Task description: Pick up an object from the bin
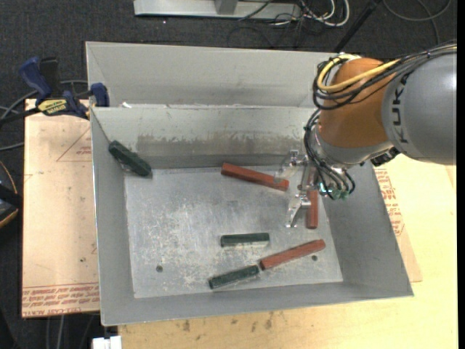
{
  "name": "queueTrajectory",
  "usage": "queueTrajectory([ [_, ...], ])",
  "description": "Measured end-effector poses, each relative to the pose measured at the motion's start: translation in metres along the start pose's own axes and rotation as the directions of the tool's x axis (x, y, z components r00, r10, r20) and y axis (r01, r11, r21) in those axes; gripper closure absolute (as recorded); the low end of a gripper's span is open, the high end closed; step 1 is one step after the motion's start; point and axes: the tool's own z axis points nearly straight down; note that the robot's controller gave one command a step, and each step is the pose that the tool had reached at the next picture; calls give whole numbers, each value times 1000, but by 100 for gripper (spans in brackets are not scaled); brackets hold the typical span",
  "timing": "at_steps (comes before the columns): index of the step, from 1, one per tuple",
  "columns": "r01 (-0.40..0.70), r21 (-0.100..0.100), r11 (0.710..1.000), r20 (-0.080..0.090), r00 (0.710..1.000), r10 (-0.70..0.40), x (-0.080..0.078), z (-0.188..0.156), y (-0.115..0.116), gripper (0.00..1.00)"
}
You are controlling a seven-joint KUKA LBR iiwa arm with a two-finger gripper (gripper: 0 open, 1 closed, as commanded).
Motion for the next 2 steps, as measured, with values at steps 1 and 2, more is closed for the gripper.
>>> queueTrajectory([
  [1, 1, 1, 1000, 7, 1000, -1, -2, -4, 0, 0],
  [2, 63, 1, 998, 17, 998, -63, -62, 57, 2, 100],
])
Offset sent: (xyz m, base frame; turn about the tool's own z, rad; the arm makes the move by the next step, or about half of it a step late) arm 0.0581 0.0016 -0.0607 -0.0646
